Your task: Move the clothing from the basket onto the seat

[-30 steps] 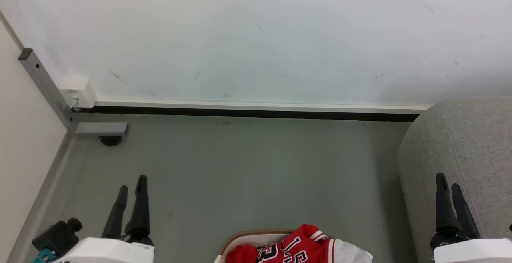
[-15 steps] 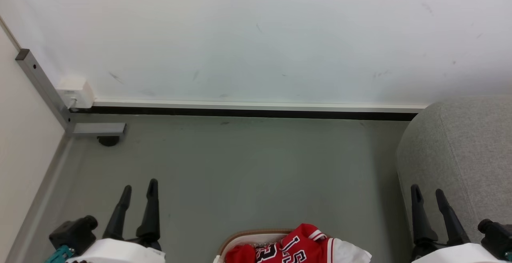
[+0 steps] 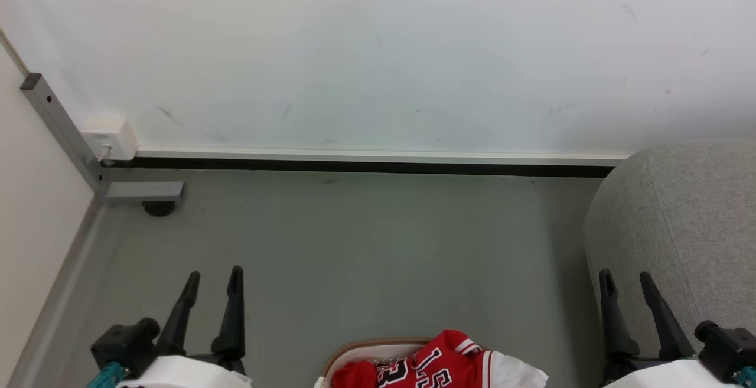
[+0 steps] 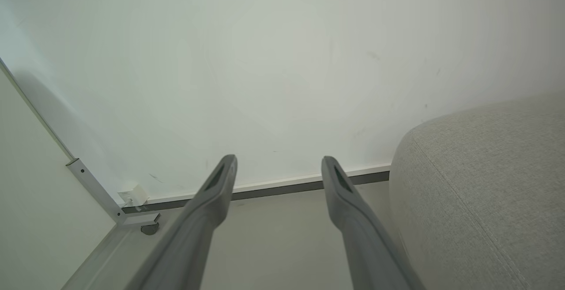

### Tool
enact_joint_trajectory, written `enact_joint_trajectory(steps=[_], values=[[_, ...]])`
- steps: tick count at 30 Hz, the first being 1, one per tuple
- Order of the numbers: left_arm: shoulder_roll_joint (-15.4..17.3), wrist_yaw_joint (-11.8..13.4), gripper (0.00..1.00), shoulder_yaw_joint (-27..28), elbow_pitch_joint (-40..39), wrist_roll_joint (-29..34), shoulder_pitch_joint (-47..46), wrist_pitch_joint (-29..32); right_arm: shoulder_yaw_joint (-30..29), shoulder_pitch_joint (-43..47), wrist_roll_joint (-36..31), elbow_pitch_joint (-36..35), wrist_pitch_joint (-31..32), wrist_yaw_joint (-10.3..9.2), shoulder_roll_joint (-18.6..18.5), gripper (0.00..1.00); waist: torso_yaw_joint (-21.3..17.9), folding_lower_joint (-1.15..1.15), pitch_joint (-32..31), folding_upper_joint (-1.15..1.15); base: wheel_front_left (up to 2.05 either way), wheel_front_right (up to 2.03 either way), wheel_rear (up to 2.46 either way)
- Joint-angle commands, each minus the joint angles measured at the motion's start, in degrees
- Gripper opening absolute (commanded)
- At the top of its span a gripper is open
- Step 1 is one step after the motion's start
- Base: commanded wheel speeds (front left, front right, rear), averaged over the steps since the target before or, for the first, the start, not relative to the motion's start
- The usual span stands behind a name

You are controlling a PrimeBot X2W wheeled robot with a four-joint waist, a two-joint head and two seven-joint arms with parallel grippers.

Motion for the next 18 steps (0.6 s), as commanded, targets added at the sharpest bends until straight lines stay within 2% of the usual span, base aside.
enact_joint_trajectory(steps=[1,18], values=[[0.73,-0.26,1.0,-0.11,-0.4,2.02,0.01,-0.61,0.15,-0.52,-1.29,-0.58,-0.64,-0.08,-0.56,1.0,0.0,0.0,0.02,0.0,0.0,0.0,0.0],[0.62,-1.28,1.0,-0.99,-0.71,9.26,0.47,-2.68,0.36,-0.35,-5.63,0.16,-2.67,-0.1,-0.59,1.0,-0.32,0.0,0.1,0.0,0.0,0.0,0.0]])
